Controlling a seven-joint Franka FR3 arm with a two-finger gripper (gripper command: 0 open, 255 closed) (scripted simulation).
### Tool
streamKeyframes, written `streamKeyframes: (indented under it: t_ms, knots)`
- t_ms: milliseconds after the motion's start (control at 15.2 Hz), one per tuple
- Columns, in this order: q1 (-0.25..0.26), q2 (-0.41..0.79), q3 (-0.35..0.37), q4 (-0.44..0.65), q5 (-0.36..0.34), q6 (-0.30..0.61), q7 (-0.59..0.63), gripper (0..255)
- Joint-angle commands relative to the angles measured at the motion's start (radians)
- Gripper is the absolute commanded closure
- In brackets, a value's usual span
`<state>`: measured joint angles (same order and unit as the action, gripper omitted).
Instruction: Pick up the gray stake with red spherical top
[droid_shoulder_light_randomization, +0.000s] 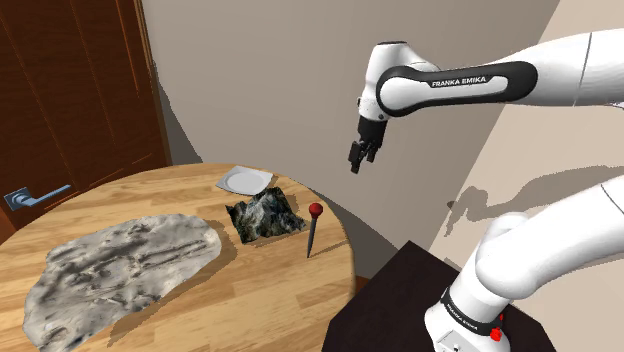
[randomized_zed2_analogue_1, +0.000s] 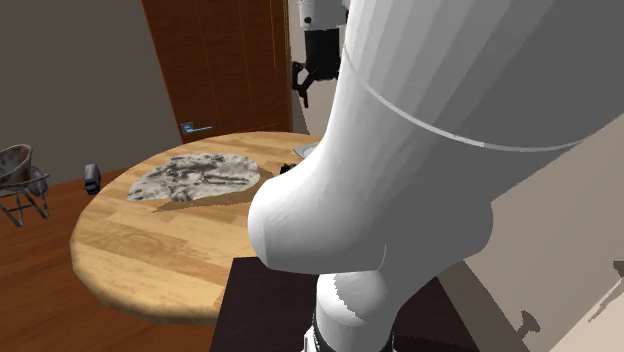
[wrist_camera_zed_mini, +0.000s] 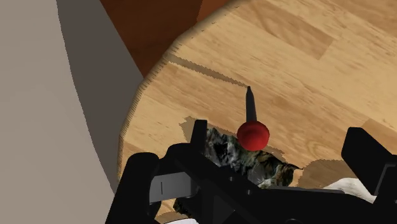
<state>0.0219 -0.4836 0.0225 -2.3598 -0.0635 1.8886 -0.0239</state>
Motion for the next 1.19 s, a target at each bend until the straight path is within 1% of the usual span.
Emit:
streamKeyframes:
  t_ms: [0,264,594,1056,1122]
  knots:
    - [0.000,0.065,-0.005,-0.001,0.004,0.056,-0.005,0]
    - [0.002,0.210,-0.009,0.027,0.016,0.149,-0.010,0]
    - [0.006,0.400,-0.012,0.090,0.033,0.247,-0.020,0]
    - [0.008,0.673,-0.008,0.227,0.062,0.342,-0.039,0]
    - [0.008,0.689,-0.007,0.236,0.064,0.346,-0.040,0]
